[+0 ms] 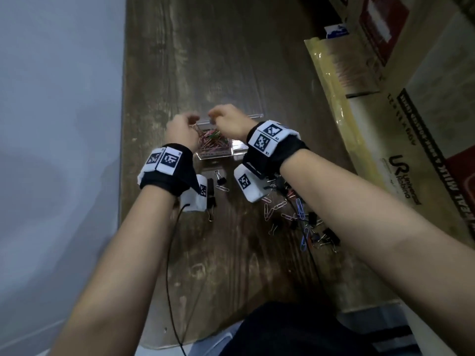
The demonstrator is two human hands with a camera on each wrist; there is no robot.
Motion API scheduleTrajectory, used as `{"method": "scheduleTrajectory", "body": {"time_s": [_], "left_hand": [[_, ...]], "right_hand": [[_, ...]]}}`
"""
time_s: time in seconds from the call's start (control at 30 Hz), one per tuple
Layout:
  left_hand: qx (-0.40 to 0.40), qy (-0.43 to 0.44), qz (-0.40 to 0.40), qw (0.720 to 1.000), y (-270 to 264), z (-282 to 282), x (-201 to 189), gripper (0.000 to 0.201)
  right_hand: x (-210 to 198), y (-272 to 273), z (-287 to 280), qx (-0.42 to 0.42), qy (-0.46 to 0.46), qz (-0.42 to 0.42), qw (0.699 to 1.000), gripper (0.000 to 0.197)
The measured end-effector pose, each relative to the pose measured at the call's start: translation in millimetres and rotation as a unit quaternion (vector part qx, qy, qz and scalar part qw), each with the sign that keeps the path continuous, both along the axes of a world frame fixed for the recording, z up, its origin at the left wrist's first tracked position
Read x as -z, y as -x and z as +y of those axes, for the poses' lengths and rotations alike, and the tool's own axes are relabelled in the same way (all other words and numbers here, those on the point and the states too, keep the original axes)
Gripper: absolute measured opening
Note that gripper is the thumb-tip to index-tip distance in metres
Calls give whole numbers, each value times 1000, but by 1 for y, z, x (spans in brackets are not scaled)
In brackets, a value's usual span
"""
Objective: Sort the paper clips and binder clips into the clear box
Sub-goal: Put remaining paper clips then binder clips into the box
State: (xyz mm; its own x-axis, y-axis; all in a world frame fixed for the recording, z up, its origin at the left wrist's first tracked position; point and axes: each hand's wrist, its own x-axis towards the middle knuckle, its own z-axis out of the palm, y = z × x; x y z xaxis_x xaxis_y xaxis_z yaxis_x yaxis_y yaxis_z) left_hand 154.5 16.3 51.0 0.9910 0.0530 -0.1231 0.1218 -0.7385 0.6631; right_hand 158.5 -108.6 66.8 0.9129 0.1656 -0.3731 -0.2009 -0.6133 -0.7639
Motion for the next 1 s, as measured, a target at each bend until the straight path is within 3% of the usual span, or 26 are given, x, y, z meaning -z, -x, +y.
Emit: {"method": "scheduleTrajectory", "body": {"time_s": [0.17,0.27,0.33,0.5,0.6,0.9,1.0], "left_hand": [[49,-36,-30,998,39,13,-1,28],[134,-94,25,986,69,13,17,28],[176,-123,46,976,84,12,33,28],[206,-158,24,965,101,13,52,31],[194,-149,4,970,103,24,57,38],[187,-123,-36,974,106,26,58,28],[214,-123,-44,968,103,0,49,21]], "right_hand": [[-5,33,-27,97,-77,-61,990,32],[17,72,-28,-25,41,-28,998,26],[40,92,-19,-97,120,-4,988,20],[57,101,13,-29,187,-36,981,19],[55,100,25,-38,220,-52,973,15],[55,128,7,-83,176,-28,980,15],[57,141,-33,64,72,-29,995,10]]}}
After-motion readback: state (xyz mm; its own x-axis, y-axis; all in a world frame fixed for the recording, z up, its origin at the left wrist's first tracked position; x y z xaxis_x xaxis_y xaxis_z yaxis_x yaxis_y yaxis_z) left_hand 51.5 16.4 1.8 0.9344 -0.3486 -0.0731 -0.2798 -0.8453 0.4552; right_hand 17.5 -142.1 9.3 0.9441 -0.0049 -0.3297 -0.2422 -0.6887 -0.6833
